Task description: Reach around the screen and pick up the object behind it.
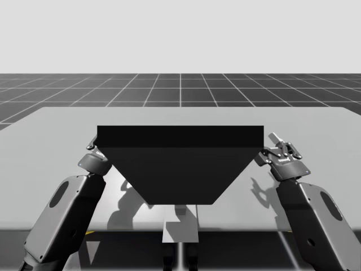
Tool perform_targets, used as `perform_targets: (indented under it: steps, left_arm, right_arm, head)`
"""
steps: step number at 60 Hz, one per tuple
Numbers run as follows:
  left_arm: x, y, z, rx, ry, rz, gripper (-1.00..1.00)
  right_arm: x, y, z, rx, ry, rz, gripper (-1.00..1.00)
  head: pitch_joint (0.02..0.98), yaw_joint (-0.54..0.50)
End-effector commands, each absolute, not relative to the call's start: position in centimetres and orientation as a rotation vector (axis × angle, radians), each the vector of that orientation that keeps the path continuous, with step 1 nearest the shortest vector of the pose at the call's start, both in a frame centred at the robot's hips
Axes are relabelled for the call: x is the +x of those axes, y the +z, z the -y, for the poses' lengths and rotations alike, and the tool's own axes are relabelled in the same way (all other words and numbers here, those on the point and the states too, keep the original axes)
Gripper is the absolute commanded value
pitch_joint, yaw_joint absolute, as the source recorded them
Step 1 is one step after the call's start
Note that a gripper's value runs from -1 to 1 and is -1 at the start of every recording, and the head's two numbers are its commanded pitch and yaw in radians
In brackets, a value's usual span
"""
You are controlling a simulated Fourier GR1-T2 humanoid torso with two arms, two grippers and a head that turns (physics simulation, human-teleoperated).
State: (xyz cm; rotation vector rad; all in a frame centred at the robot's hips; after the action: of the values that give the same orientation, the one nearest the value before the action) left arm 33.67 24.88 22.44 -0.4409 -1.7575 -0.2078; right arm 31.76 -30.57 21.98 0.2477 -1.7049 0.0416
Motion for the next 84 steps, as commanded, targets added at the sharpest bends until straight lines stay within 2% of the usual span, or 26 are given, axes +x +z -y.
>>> perform_targets:
  steps: [1, 6, 9, 18, 22, 30, 38, 48, 59, 61, 73, 84]
  left_arm:
    - [33.7, 22.4, -24.9, -0.439, -0.209, 1.757, -1.0]
    - [33.7, 22.4, -24.9, -0.437, -0.21, 1.757, -1.0]
    - [33.6, 22.5, -24.9, -0.431, -0.217, 1.757, -1.0]
    - [33.1, 22.9, -25.4, -0.437, -0.266, 1.719, -1.0]
    - [32.4, 23.4, -25.8, -0.485, -0.286, 1.686, -1.0]
    - [30.3, 23.7, -26.8, -0.523, -0.429, 1.599, -1.0]
    - [28.4, 23.7, -27.8, -0.556, -0.505, 1.547, -1.0]
    - [26.9, 23.8, -28.4, -0.603, -0.585, 1.497, -1.0]
    - [25.5, 23.5, -28.6, -0.646, -0.697, 1.408, -1.0]
    - [25.2, 23.4, -28.8, -0.654, -0.724, 1.394, -1.0]
    - [24.6, 22.4, -29.0, -0.655, -0.806, 1.334, -1.0]
    - [25.4, 21.6, -27.7, -0.652, -0.831, 1.309, -1.0]
  right_arm:
    - [31.4, 21.8, 30.5, 0.198, 0.017, 1.688, -1.0]
    - [31.3, 21.9, 30.2, 0.216, 0.053, 1.702, -1.0]
    - [31.3, 21.7, 29.9, 0.244, 0.111, 1.681, -1.0]
    - [31.1, 21.9, 30.1, 0.288, 0.166, 1.679, -1.0]
    - [30.6, 22.1, 30.2, 0.343, 0.193, 1.665, -1.0]
    - [28.5, 22.8, 30.4, 0.458, 0.299, 1.654, -1.0]
    - [26.2, 23.2, 31.1, 0.552, 0.396, 1.634, -1.0]
    - [24.0, 23.0, 31.7, 0.648, 0.488, 1.612, -1.0]
    - [22.0, 22.3, 32.2, 0.755, 0.576, 1.57, -1.0]
    - [21.6, 22.1, 32.3, 0.802, 0.593, 1.552, -1.0]
    - [21.1, 20.5, 32.6, 0.798, 0.645, 1.515, -1.0]
    - [21.1, 20.0, 32.6, 0.786, 0.648, 1.52, -1.0]
  head:
    - [0.142, -0.01]
    - [0.143, -0.01]
    - [0.146, -0.01]
    - [0.148, -0.01]
    - [0.15, -0.01]
    - [0.153, -0.01]
    - [0.157, -0.01]
    - [0.16, -0.01]
    - [0.165, -0.01]
    - [0.166, -0.01]
    - [0.17, -0.01]
    - [0.173, -0.01]
